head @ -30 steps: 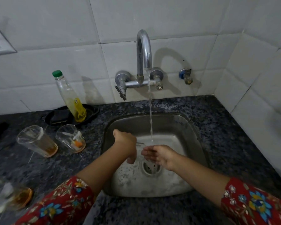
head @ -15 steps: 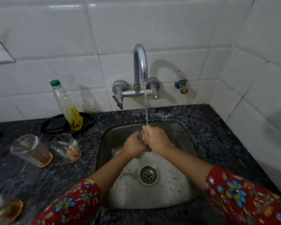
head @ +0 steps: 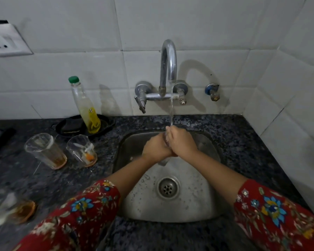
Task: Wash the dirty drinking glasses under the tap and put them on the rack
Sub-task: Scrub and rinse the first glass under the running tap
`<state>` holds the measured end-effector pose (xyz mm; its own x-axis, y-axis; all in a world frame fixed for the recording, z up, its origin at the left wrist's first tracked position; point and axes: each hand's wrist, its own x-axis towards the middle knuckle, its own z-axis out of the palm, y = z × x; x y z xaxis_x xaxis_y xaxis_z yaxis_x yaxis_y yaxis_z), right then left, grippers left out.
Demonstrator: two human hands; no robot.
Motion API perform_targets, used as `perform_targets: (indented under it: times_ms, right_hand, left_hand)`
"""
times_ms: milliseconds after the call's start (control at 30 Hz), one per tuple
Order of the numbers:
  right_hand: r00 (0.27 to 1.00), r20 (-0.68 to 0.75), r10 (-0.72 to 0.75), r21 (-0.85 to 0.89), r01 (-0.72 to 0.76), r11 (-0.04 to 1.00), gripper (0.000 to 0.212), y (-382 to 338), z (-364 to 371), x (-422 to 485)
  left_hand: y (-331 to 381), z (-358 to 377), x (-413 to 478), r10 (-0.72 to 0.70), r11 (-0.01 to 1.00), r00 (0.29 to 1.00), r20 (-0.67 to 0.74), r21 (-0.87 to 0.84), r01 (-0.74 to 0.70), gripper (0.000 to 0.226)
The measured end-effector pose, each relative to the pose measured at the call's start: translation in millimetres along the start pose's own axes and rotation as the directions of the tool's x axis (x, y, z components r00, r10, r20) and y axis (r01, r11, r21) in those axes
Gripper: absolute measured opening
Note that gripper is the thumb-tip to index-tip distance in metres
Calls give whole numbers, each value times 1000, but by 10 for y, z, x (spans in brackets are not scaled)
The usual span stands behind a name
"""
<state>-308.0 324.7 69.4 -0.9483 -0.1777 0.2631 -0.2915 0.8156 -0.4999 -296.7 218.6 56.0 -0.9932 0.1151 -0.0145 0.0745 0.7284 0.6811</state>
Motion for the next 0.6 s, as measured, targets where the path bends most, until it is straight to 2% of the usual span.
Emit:
perform_targets:
  times_ms: [33,100,167,233,267,333,367,400,433,500,567,600]
  right_hand:
    - [998,-45,-42,41,44,998,42,-4,-34,6]
    - [981,-101,-168,171,184,968,39,55,-111,-47]
    - [966,-96,-239,288,256,923,34,97,-153,-114]
    - [979,-87,-183,261,200,944,36,101,-105,-97]
    - [987,-68,-147,195,157,968,38,76,-67,-52]
    - [999,-9,-47,69,48,996,40,9,-28,49]
    - [1000,-3,-22,72,22,997,39,1,-22,77]
    - [999,-32,-40,111,43,993,38,10,-32,84]
    - [993,-85,-81,160,94,983,39,17,-64,65]
    - [979,-140,-149,304,186,935,40,49,-132,-13]
    - [972,-106,-209,414,234,880,39,56,-150,-98]
    - [973,-88,-212,397,229,889,37,63,-137,-109]
  left_hand:
    - [-55,-33,46,37,984,997,74,-176,-23,34]
    - [-167,-174,91,146,826,942,301,-561,51,33]
    - [-257,-268,103,199,675,878,436,-710,199,33]
    - [-291,-233,130,139,718,888,438,-662,214,32]
    - [-235,-193,117,57,797,920,388,-573,192,32]
    - [-143,-76,102,-77,951,983,169,-282,123,39]
    - [-107,-25,81,-88,981,996,36,-172,93,47]
    - [-96,-18,66,-55,981,998,-3,-186,53,49]
    - [-95,-50,70,4,952,1000,4,-305,-3,43]
    - [-136,-205,84,164,798,958,234,-603,11,32]
    - [-242,-334,95,299,682,858,417,-723,114,34]
    - [-264,-354,101,307,693,830,465,-707,140,33]
